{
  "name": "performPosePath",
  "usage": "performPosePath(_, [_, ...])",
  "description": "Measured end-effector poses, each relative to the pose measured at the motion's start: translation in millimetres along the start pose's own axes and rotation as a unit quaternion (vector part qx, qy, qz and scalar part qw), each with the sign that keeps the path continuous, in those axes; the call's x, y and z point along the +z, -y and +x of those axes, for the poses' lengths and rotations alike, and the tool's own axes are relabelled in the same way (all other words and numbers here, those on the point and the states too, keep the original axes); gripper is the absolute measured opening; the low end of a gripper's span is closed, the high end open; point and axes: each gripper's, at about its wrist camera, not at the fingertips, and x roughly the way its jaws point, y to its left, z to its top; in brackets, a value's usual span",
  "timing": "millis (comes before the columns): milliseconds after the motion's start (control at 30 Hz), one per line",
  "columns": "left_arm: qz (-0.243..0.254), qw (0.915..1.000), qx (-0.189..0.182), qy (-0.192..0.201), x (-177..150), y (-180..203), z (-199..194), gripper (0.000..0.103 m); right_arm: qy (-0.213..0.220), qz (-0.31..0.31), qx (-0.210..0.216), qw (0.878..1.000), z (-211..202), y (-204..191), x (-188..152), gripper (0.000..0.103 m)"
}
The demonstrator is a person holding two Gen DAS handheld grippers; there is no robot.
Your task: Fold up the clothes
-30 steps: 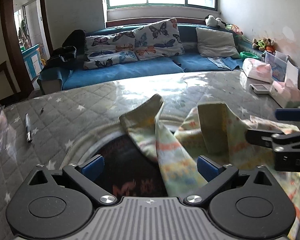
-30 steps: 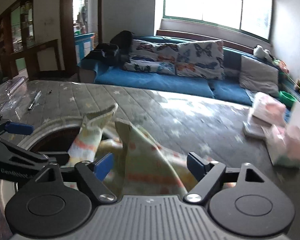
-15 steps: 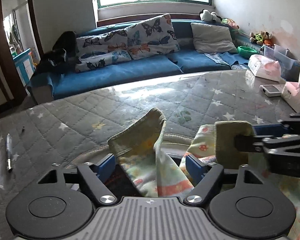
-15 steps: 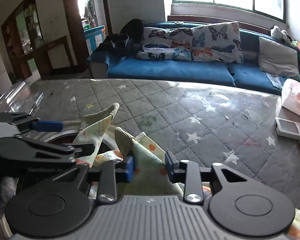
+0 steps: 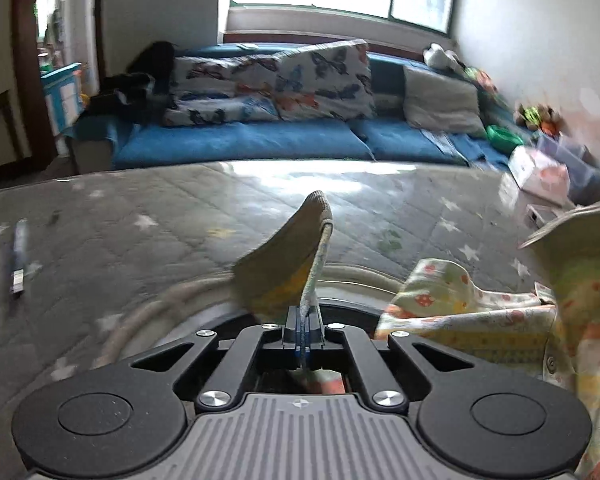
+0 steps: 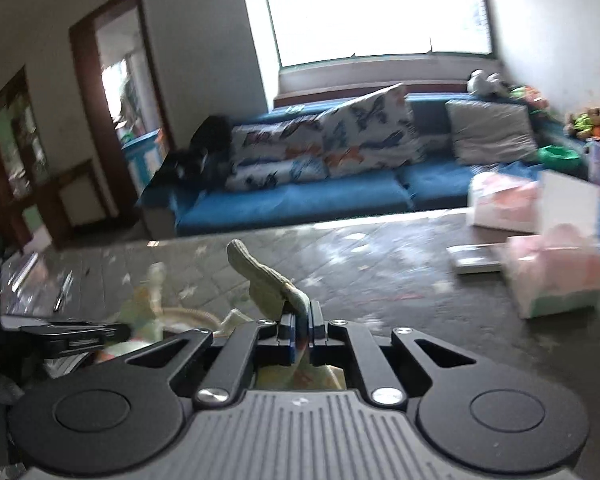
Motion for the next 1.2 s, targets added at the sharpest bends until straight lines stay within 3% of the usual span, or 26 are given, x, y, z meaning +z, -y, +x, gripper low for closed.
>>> performPosePath(300, [-0.067,0.9953,0.054,0.045,-34.9,-62.3,-82.2,0.001,0.055,0.069,-0.072,0.993,-89.0,62.0,-25.0,0.004])
performPosePath(700, [-0.140,0.9849,0.090,0.048,-106.6,-109.1,-173.5,0.001,0.089,0.171,-0.156,0.969,-160.8,142.4,-88.2,0.003])
performPosePath(833, [-0.140,0.9846,0.100,0.032,-123.6,-115.7,-193.2,0.001,0.076,0.190,-0.185,0.961,-168.5,166.7,-109.8,0.003])
performPosePath(1000, [-0.122,0.9856,0.116,0.016,-142.4,-114.9,-207.4,0.003,0.026,0.206,-0.208,0.956,-154.6,185.3,-141.8,0.003])
performPosePath(1067, [-0.117,0.9856,0.121,0.013,-144.9,-114.9,-211.1,0.010,0.012,0.210,-0.210,0.955,-153.2,187.3,-151.4,0.003])
performPosePath(1200, [-0.121,0.9810,0.151,-0.007,-147.8,-121.8,-210.2,0.015,-0.009,0.209,-0.214,0.954,-154.0,184.5,-158.6,0.006])
